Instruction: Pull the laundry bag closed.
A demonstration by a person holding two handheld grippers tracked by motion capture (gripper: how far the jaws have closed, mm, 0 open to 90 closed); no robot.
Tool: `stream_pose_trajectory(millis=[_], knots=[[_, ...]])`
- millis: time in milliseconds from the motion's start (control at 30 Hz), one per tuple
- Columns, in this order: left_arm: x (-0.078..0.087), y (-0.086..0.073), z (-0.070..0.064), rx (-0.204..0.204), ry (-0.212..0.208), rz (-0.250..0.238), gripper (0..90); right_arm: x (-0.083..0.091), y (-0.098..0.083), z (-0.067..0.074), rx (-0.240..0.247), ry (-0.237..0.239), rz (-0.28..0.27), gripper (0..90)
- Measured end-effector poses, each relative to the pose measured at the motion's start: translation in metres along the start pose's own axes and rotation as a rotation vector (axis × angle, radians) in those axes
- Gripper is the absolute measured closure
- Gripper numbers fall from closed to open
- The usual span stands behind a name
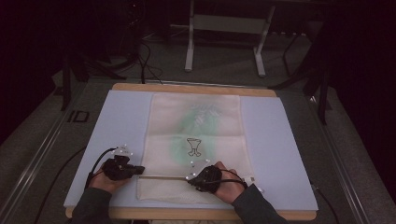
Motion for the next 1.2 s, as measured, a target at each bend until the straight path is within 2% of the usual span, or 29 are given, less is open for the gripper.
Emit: stream_pose_trajectory(millis=[1200], knots=[[0.000, 0.000, 0.000, 0.004, -0.002, -0.002, 90.0, 0.015, -0.029, -0.008, -0.041, -0.025, 0.012, 82.1]])
Point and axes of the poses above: each handheld gripper's, and its own axes: x roughly backward along the jaws, y roughly out of its top, z roughly to its left, the point moved 5 cm from there along -x, roughly forward along the jaws, and after that the axes turned 6 degrees about z, right-handed, at the moved point
